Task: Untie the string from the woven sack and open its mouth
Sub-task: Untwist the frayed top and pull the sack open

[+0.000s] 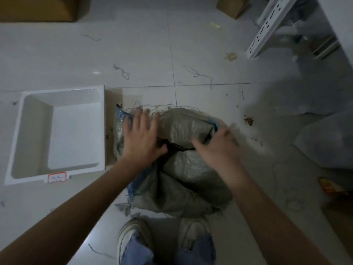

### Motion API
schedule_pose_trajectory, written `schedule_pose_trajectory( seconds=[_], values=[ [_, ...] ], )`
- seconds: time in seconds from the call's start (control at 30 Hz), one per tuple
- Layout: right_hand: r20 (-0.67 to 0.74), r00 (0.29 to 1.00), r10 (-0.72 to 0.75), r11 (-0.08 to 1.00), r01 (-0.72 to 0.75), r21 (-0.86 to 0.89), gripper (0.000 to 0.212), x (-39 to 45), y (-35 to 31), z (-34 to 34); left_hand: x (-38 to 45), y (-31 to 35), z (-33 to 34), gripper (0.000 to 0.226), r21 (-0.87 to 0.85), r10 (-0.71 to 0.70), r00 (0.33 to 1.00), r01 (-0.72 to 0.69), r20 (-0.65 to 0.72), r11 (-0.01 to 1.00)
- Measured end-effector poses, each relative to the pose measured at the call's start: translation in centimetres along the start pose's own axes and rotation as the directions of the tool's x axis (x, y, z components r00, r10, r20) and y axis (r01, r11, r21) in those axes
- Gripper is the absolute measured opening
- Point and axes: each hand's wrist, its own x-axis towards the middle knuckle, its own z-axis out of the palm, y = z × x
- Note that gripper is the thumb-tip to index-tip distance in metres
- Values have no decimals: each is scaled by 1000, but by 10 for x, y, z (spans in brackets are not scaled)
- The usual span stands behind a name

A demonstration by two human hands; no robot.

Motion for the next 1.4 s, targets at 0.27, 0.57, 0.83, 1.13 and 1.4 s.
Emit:
schedule_pose_trajectory(
  seconds=[0.27, 0.57, 0.83, 1.13, 1.4],
  values=[
    [209, 948, 241, 970, -237, -44, 118, 5, 29, 71, 7, -5, 55, 102, 201, -192, 944, 141, 269, 970],
    [17, 960, 279, 839, -252, 482, 60, 40, 67, 60, 27, -45, 26, 66, -504, -388, 914, 392, 118, 770],
    [265, 954, 142, 346, -299, 890, 76, 92, 83, -7, 43, -80, 1, 38, -745, -510, 583, 638, 632, -194],
    [-202, 968, 146, 862, -24, 506, 44, 86, 73, 22, 13, -49, 51, 45, -637, -446, 635, 752, 631, 168],
    [5, 620, -785, 619, 784, -41, 27, 27, 0, 37, 5, 25, 13, 27, -143, 183, 925, -241, -333, 960]
  ],
)
